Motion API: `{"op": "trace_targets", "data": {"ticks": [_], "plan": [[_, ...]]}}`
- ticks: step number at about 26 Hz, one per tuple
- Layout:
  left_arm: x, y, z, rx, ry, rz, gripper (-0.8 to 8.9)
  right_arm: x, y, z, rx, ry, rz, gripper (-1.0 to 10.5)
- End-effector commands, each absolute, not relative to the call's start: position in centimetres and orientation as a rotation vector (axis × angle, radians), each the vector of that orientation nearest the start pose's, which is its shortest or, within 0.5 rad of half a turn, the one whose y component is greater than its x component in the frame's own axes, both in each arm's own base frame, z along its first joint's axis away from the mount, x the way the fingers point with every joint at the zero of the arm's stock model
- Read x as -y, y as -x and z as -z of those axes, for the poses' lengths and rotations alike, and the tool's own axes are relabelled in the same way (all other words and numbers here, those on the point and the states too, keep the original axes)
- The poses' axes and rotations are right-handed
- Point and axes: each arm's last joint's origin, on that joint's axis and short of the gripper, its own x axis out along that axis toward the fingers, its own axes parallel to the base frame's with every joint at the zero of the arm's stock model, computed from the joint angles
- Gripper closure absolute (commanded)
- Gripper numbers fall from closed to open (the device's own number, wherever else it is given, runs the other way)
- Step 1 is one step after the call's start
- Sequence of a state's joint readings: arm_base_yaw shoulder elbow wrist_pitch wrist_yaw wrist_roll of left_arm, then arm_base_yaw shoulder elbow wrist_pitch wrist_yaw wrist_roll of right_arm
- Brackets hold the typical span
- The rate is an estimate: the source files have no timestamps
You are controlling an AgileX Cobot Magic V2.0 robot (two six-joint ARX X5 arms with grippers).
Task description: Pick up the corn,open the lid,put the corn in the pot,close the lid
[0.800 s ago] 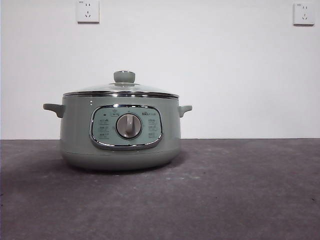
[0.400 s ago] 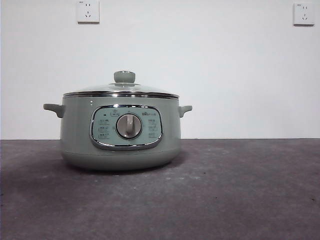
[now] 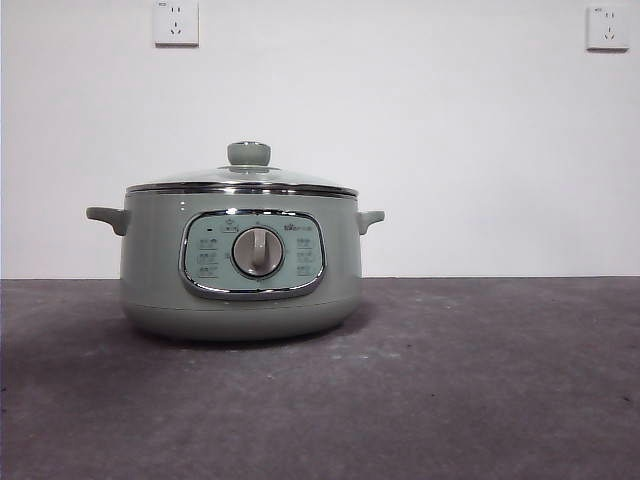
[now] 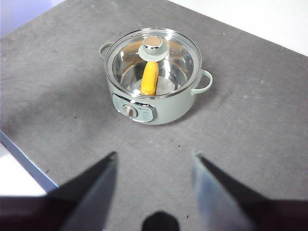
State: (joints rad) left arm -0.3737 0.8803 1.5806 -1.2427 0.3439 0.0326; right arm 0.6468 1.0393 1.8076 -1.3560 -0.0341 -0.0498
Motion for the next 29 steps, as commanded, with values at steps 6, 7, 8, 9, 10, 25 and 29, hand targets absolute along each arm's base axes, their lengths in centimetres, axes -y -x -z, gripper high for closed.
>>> {"op": "trace_targets", "data": {"ticks": [6, 7, 8, 9, 10, 25, 29], "plan": [[3.9, -7.2, -46.2, -0.54, -0.036, 0.713, 8.21, -6.1, -7.9, -48.8, -0.583, 0.242, -0.681, 9.5], [3.9, -7.2, -46.2, -0.539, -0.036, 0.713, 8.21, -6.2, -8.0, -48.8, -0.584, 0.243, -0.678, 9.5], [3.9, -7.2, -46.2, -0.539, -0.036, 0.713, 8.21, -6.2, -8.0, -48.7, -0.587, 0.244, -0.673, 9.5], [3.9, -7.3, -46.2, -0.539, -0.036, 0.713, 8.17, -6.2, -8.1, -48.7, -0.589, 0.241, -0.669, 9.5], [3.9, -7.3, -46.2, -0.542, -0.036, 0.712, 8.17, -6.2, -8.1, -48.7, -0.588, 0.245, -0.668, 9.5], [4.5, -8.7, -45.5, -0.637, -0.037, 0.705, 8.17, -7.1, -9.3, -48.4, -0.626, 0.259, -0.658, 9.5], [4.8, -9.6, -45.3, -0.662, -0.03, 0.692, 8.17, -7.7, -10.1, -48.1, -0.649, 0.272, -0.643, 9.5]]}}
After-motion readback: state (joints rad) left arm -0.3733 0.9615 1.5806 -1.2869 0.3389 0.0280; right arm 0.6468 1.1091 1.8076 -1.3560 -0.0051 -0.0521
